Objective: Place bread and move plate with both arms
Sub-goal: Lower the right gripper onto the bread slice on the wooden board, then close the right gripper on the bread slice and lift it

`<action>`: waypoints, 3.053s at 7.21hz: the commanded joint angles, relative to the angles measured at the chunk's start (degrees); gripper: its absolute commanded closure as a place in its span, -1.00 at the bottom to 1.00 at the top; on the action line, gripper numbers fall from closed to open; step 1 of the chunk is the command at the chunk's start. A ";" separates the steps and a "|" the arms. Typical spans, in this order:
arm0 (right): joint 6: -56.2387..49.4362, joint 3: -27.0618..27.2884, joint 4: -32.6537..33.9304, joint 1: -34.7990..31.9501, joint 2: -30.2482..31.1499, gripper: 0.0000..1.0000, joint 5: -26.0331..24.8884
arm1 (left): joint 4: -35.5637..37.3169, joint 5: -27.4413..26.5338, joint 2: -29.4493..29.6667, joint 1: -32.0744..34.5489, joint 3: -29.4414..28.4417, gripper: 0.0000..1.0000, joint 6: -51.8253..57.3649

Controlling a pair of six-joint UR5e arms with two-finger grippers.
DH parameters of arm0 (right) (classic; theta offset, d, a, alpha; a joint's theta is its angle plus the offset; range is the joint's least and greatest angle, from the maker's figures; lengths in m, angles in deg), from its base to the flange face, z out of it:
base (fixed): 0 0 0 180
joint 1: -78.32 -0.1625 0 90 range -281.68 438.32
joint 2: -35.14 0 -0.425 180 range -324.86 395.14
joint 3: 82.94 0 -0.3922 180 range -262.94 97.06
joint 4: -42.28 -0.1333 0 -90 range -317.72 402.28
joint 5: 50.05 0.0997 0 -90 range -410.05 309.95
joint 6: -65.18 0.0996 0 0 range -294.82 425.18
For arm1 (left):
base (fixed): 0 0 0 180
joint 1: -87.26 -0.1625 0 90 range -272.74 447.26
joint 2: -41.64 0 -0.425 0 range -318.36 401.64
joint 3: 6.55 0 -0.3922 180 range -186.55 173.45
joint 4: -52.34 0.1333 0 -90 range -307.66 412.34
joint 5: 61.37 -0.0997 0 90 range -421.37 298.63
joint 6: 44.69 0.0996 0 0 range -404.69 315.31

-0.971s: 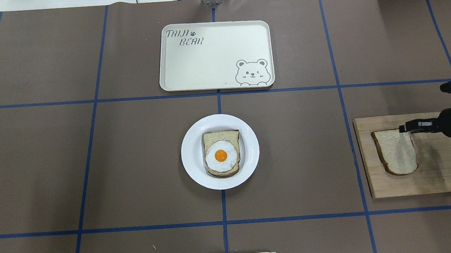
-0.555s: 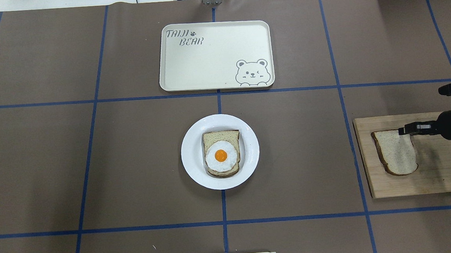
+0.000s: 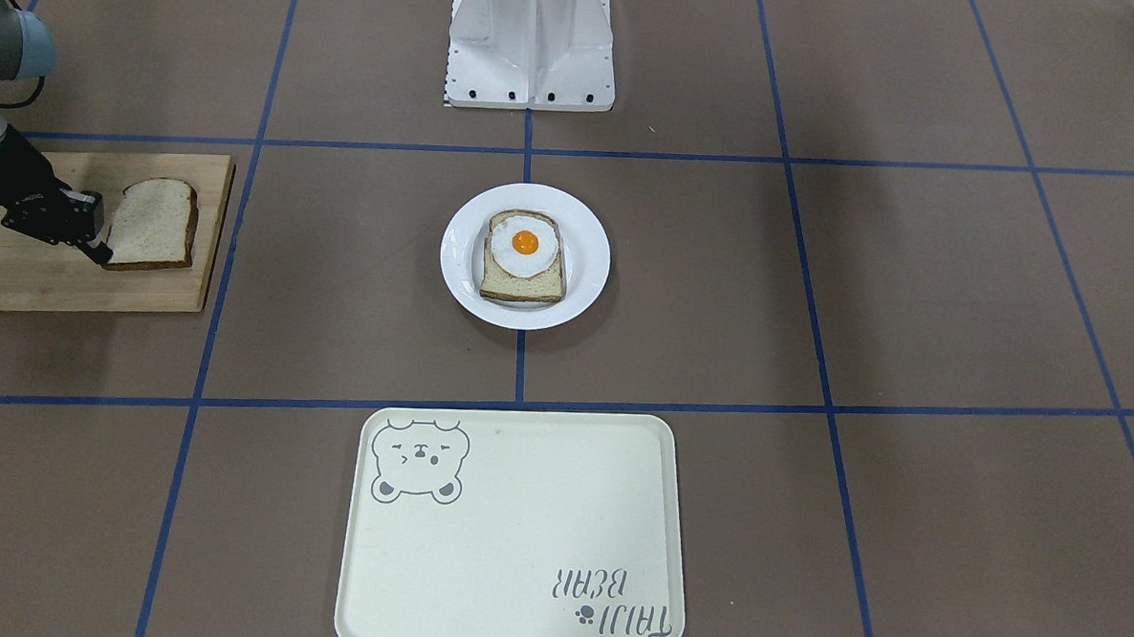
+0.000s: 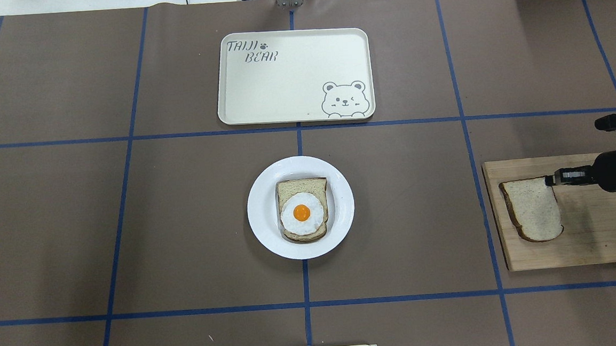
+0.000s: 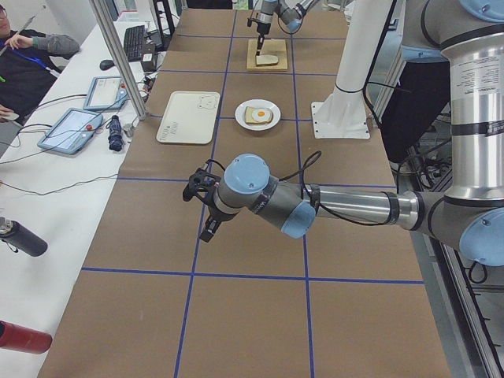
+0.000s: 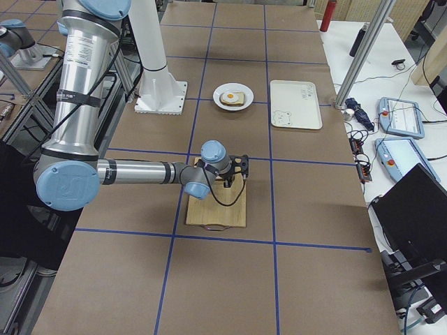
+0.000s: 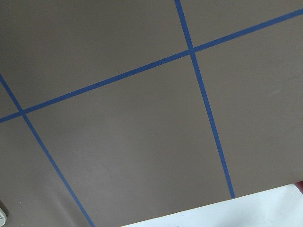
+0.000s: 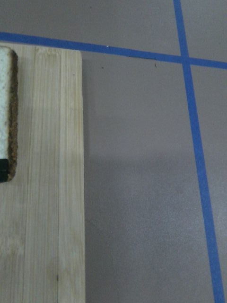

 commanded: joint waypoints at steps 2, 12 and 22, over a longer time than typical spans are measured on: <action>-0.09 1.36 0.07 -0.02 0.49 1.00 1.19 | 0.00 0.00 -0.07 0.00 0.18 -0.96 -0.07; -1.93 1.90 0.68 -9.88 0.67 1.00 13.45 | 0.00 0.09 -0.07 0.00 0.10 -0.96 -0.86; -2.03 6.99 0.07 -16.80 -7.57 1.00 27.03 | 0.08 0.09 -0.07 0.00 -0.25 -0.96 -0.86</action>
